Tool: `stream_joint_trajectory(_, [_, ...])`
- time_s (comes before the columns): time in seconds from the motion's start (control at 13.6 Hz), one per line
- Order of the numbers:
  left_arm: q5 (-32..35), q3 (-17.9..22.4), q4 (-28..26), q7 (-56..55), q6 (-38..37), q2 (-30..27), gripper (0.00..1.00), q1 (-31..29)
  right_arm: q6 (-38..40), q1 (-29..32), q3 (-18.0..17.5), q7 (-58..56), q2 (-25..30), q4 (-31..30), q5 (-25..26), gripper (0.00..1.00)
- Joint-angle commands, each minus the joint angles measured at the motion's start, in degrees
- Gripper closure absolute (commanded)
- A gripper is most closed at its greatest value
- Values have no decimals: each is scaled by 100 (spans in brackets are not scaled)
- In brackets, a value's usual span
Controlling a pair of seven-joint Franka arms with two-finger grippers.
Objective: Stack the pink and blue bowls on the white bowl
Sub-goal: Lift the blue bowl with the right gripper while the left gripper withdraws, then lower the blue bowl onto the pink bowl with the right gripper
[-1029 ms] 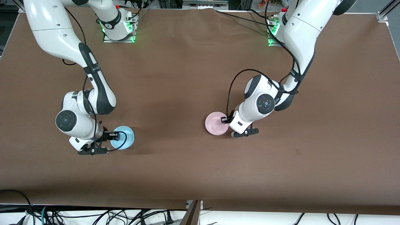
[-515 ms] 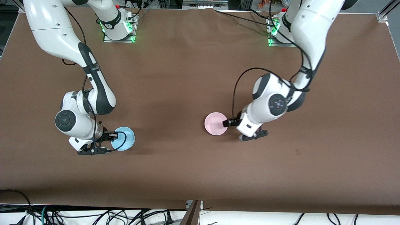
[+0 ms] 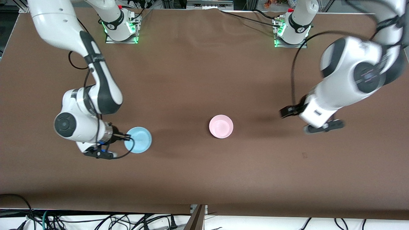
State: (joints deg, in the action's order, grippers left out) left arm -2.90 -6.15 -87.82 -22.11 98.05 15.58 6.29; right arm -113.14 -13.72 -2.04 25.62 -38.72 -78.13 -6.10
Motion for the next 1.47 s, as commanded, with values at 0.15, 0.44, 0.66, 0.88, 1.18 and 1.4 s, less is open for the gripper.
stream_joint_trajectory(0.15, [115,473,123,1558,-979,-748,0,-417,-503,-1525,-297,3916,-520,903,3,100])
stream_joint_trajectory(0.44, [115,641,503,1789,-1561,-697,0,-541,-1507,-2380,-289,5644,-961,1141,12,100])
stream_joint_trajectory(0.66, [115,641,520,1789,-1614,-618,0,-550,-1825,-2635,-219,5928,-1207,1212,91,100])
stream_joint_trajectory(0.88, [106,641,520,1798,-1614,-574,0,-585,-1773,-2654,-201,5850,-1225,1107,486,100])
stream_joint_trajectory(1.18, [53,624,913,1763,-1605,-320,0,-630,-1772,-2654,-201,5849,-1225,940,469,100])
stream_joint_trajectory(1.4, [18,606,1003,1754,-1605,-284,0,-612,-1773,-2697,-209,5884,-1252,861,469,100])
